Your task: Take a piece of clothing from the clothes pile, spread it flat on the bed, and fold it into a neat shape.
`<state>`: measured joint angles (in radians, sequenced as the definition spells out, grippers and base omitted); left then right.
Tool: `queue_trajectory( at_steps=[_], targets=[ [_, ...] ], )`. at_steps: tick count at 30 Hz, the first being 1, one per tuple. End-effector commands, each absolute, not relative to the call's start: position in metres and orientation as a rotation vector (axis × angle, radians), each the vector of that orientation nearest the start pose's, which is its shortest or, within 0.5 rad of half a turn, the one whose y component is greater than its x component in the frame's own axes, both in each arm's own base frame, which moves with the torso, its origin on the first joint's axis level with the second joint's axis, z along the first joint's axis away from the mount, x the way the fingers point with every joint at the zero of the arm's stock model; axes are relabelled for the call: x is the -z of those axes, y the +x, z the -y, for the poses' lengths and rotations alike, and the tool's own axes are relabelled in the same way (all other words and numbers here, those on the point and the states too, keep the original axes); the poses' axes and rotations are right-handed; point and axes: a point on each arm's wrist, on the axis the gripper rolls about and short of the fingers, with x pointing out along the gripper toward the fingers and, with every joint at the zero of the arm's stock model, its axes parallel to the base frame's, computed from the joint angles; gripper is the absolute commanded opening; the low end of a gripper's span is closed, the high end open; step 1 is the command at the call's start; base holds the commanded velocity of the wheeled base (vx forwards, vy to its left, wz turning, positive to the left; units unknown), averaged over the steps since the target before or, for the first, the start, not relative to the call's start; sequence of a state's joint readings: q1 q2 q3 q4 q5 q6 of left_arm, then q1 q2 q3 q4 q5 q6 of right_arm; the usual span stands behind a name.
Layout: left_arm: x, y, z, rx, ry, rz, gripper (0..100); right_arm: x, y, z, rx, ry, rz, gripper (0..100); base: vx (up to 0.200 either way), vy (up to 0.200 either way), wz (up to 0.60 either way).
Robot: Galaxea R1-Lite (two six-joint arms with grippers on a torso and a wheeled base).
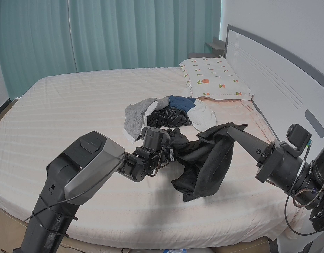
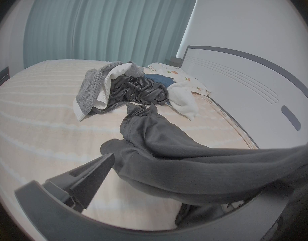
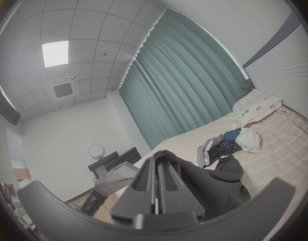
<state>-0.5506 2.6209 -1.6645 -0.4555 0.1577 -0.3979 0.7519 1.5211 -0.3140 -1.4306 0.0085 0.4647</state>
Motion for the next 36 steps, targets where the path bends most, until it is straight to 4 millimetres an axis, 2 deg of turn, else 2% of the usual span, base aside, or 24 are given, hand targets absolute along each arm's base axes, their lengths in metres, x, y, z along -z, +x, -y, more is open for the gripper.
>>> queue_trajectory(
  at_steps=[1,7,8,13,16,19,21,22,23,24,29,32,33,36],
  targets=[
    [0.031,0.449,0.272,0.254,-0.207,-0.551,100,-0.184,0.159,-0.149,-0.794,0.520,0.025,0,0.000,0.000,0.00],
    [0.034,0.453,0.277,0.242,-0.209,-0.528,100,-0.183,0.160,-0.149,-0.793,0.519,0.021,0,0.000,0.000,0.00],
    [0.034,0.453,0.276,0.238,-0.209,-0.530,0,-0.183,0.160,-0.149,-0.793,0.519,0.021,0,0.000,0.000,0.00],
    [0.036,0.449,0.269,0.217,-0.222,-0.552,0,-0.179,0.162,-0.148,-0.776,0.512,0.008,0,0.000,0.000,0.00],
    [0.013,0.449,0.262,0.200,-0.269,-0.535,0,-0.174,0.166,-0.148,-0.758,0.504,-0.010,0,0.000,0.000,0.00],
    [-0.016,0.438,0.248,0.180,-0.321,-0.540,0,-0.167,0.173,-0.147,-0.730,0.493,-0.035,0,0.000,0.000,0.00],
    [-0.038,0.422,0.236,0.186,-0.334,-0.553,0,-0.162,0.178,-0.147,-0.710,0.485,-0.052,0,0.000,0.000,0.00],
    [-0.042,0.418,0.234,0.191,-0.335,-0.557,0,-0.161,0.179,-0.147,-0.706,0.484,-0.054,0,0.000,0.000,0.00],
    [-0.062,0.404,0.227,0.213,-0.343,-0.560,0,-0.158,0.183,-0.147,-0.692,0.480,-0.063,0,0.000,0.000,0.00],
    [-0.068,0.399,0.224,0.222,-0.346,-0.563,0,-0.158,0.185,-0.147,-0.687,0.480,-0.063,0,0.000,0.000,0.00],
    [-0.130,0.341,0.196,0.286,-0.369,-0.545,0,-0.152,0.200,-0.147,-0.648,0.473,-0.073,0,0.000,0.000,0.00],
    [-0.152,0.317,0.183,0.298,-0.380,-0.516,0,-0.154,0.209,-0.146,-0.631,0.477,-0.057,0,0.000,0.000,0.00],
    [-0.164,0.303,0.175,0.307,-0.393,-0.492,0,-0.158,0.215,-0.147,-0.622,0.483,-0.034,0,0.000,0.000,0.00],
    [-0.186,0.281,0.163,0.317,-0.455,-0.448,0,-0.173,0.225,-0.145,-0.610,0.499,0.033,0,0.000,0.000,0.00]
  ],
)
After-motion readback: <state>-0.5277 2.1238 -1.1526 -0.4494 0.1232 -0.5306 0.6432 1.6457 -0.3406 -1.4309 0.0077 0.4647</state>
